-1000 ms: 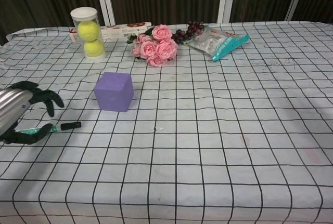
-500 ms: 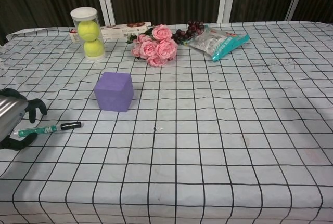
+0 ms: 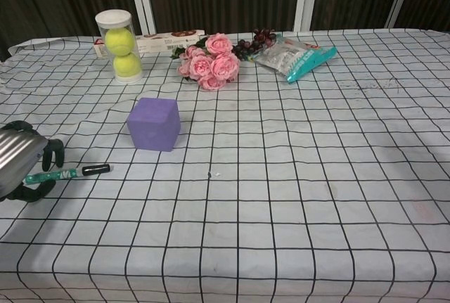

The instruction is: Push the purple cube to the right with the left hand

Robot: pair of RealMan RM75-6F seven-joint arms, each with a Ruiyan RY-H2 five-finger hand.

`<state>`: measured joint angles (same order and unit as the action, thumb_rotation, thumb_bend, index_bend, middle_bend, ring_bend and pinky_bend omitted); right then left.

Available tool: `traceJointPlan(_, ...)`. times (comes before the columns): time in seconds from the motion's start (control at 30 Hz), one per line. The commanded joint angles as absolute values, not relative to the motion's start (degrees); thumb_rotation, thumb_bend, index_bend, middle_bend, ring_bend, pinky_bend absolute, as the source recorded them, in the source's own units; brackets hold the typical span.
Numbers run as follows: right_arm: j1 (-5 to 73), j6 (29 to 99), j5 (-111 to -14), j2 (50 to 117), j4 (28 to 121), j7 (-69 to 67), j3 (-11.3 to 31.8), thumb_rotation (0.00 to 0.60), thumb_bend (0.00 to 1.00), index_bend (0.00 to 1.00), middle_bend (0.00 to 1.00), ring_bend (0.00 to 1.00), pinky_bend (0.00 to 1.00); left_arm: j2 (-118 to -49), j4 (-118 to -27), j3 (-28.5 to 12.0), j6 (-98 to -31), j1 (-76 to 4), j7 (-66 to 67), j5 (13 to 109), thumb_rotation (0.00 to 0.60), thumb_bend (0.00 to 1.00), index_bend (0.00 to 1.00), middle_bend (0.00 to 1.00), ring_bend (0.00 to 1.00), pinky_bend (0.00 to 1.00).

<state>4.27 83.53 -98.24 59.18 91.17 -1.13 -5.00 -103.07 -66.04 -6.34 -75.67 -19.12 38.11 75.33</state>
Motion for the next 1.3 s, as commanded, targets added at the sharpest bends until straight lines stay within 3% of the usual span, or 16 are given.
traceJointPlan(0.03, 4.29, 83.51, -98.23, 59.19, 91.16, -1.1, -4.98, 0.6, 0.31, 0.0, 0.0, 0.0, 0.06, -103.15, -65.91, -6.28, -75.36, -19.22, 38.18, 75.2, 0.6, 0.35, 0.51, 0.52, 0.31, 0.16)
traceJointPlan(0.33, 4.23, 83.59, -98.18, 59.19, 91.12, -1.16, -4.96, 0.6, 0.31, 0.0, 0.0, 0.0, 0.06, -103.64, -65.32, -6.13, -74.61, -19.92, 37.63, 75.37, 0.6, 0.36, 0.57, 0.57, 0.33, 0.16)
traceJointPlan(0.5, 4.13, 83.79, -98.18, 59.17, 91.12, -1.2, -4.95, 0.6, 0.31, 0.0, 0.0, 0.0, 0.06, -103.31, -65.34, -5.81, -74.22, -20.16, 36.6, 75.77, 0.6, 0.39, 0.64, 0.7, 0.39, 0.16)
traceJointPlan(0.67, 4.08, 83.89, -98.19, 59.06, 91.14, -1.39, -4.96, 0.6, 0.31, 0.0, 0.0, 0.0, 0.06, -100.96, -64.8, -5.77, -78.06, -20.48, 32.74, 79.96, 0.6, 0.47, 0.73, 0.78, 0.43, 0.14)
traceJointPlan(0.83, 4.02, 83.86, -97.96, 59.04, 91.11, -1.44, -4.91, 0.6, 0.31, 0.0, 0.0, 0.0, 0.06, -96.96, -62.32, -7.52, -81.85, -21.6, 26.52, 83.53, 0.6, 0.48, 0.75, 0.81, 0.44, 0.13)
traceJointPlan(1.0, 4.26, 83.13, -97.69, 59.27, 91.3, -0.77, -4.85, 0.6, 0.31, 0.0, 0.0, 0.0, 0.06, -94.83, -54.84, -9.51, -78.33, -25.32, 17.67, 84.07, 0.6, 0.47, 0.75, 0.81, 0.44, 0.12)
traceJointPlan(1.3, 4.61, 82.36, -96.67, 59.24, 91.38, -0.8, -4.41, 0.6, 0.31, 0.0, 0.0, 0.0, 0.06, -103.02, -33.26, -9.42, -73.63, -31.13, 6.4, 84.79, 0.6, 0.47, 0.75, 0.8, 0.44, 0.12)
